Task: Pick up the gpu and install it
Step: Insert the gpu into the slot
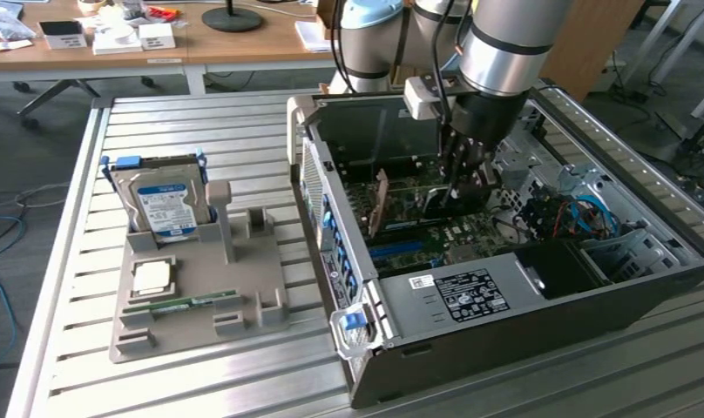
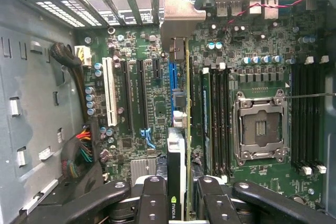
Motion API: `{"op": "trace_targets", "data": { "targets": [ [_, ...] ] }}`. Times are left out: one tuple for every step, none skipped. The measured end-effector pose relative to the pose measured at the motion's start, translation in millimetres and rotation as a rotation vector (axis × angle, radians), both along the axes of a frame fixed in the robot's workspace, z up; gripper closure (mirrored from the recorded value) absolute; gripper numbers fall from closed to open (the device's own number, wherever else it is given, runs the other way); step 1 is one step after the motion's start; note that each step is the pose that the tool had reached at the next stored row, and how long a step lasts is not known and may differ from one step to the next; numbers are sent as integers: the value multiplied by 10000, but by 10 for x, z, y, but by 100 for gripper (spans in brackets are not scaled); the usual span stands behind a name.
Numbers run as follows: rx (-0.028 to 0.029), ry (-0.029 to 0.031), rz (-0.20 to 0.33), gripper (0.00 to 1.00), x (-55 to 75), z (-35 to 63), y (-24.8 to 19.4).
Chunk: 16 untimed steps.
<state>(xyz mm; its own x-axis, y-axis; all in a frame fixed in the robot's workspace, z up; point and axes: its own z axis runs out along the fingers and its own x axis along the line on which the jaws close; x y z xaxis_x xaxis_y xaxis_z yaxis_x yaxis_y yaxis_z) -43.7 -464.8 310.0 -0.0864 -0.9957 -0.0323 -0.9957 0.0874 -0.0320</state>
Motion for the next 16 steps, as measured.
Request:
{"op": "trace_targets", "data": {
  "targets": [
    [0,0,0,73,0,-2,-3],
    [1,0,0,73,0,-4,-5],
    [1,-1,0,73,0,-8,-7],
    [0,0,0,73,-1,-13,-8],
    [0,0,1,73,-2,-16,-8],
    [-2,0,1,73,-2,-16,-8],
    [-2,0,1,73,-2,-16,-9],
    [0,0,0,73,-2,-18,-8],
    [0,0,0,73,-3,-18,-8],
    [0,0,0,73,-3,-18,-8],
    [1,0,0,73,-2,-19,-8],
    [3,-2,0,73,-2,-23,-8],
    [4,-2,0,73,-2,-30,-8],
    [1,-1,0,73,-3,-35,-8],
    [0,-1,0,73,-3,-39,-8],
    [-1,0,0,73,-3,-41,-8]
  ]
}}
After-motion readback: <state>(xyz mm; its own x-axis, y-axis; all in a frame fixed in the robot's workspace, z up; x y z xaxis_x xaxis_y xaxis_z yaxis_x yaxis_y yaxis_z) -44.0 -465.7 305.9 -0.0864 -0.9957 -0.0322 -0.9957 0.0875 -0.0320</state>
